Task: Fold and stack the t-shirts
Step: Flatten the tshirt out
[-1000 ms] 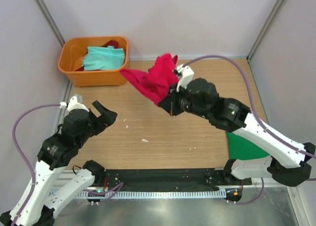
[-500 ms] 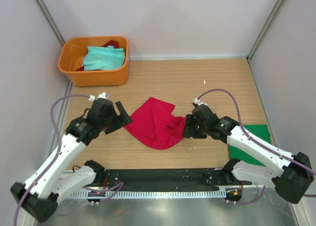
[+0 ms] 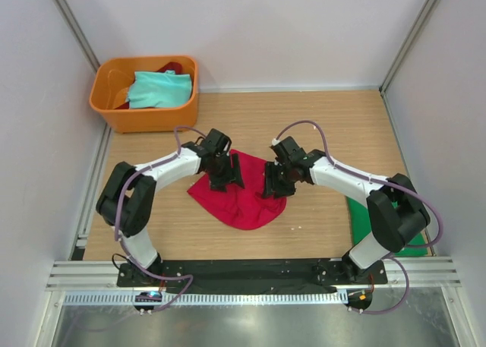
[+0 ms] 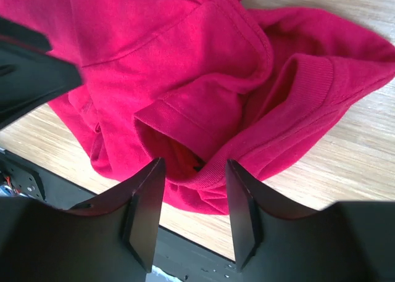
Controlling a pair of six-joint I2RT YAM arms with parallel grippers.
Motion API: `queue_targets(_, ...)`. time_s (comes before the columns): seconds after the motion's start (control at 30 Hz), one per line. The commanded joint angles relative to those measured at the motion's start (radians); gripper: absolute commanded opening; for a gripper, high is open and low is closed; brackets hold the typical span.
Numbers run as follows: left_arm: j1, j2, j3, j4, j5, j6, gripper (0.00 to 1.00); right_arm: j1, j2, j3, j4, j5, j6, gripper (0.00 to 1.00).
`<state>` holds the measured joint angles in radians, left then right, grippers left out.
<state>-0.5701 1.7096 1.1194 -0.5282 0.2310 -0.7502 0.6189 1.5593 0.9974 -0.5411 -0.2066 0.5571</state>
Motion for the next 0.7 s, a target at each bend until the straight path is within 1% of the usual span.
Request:
queue_targets(0.0,-0.001,0.051,0.086,0.071,0.054,0.02,0.67,-0.001,0.002,0.05,0.012,-0.016,-0.02,0.49)
queue_targets(0.07,-0.001,0.103,0.111,0.057,0.054,0.032,0.71,-0.002,-0.001,0.04,0.009,0.006,-0.016,0.46)
queue_targets(0.17,0.001,0.152,0.152,0.027,0.033,0.041,0.74,-0.007,-0.005,0.03,0.0,0.026,-0.005,0.44)
queue_targets(0.23,0.001,0.174,0.166,0.028,0.045,0.045,0.74,-0.01,-0.011,0.02,0.001,0.023,0.0,0.44)
queue_targets(0.3,0.001,0.206,0.174,0.042,0.074,0.041,0.64,-0.011,-0.01,0.0,0.009,0.024,0.006,0.44)
queue_targets(0.33,0.001,0.226,0.181,0.046,0.089,0.041,0.51,-0.013,-0.008,-0.011,0.012,0.021,0.012,0.44)
queue_targets(0.43,0.001,0.239,0.192,0.039,0.091,0.043,0.29,-0.019,-0.015,-0.022,0.006,0.022,0.017,0.43)
queue_targets(0.47,0.001,0.237,0.198,0.036,0.087,0.045,0.15,-0.022,-0.019,-0.025,0.003,0.024,0.02,0.43)
queue_targets(0.5,0.001,0.222,0.2,0.03,0.088,0.045,0.1,-0.025,-0.03,-0.026,0.003,0.024,0.024,0.44)
queue_targets(0.53,0.001,0.211,0.2,0.025,0.084,0.045,0.03,-0.031,-0.034,-0.031,0.001,0.024,0.027,0.43)
queue_targets(0.57,0.001,0.194,0.194,0.023,0.077,0.045,0.01,-0.034,-0.038,-0.032,0.007,0.023,0.033,0.41)
queue_targets(0.6,0.001,0.164,0.192,0.023,0.067,0.045,0.0,-0.039,-0.036,-0.036,0.012,0.019,0.036,0.35)
queue_targets(0.63,0.001,0.144,0.192,0.02,0.061,0.049,0.0,-0.045,-0.033,-0.034,0.021,0.016,0.04,0.28)
queue_targets(0.67,0.001,0.128,0.197,0.008,0.051,0.049,0.0,-0.054,-0.025,-0.028,0.038,0.004,0.046,0.18)
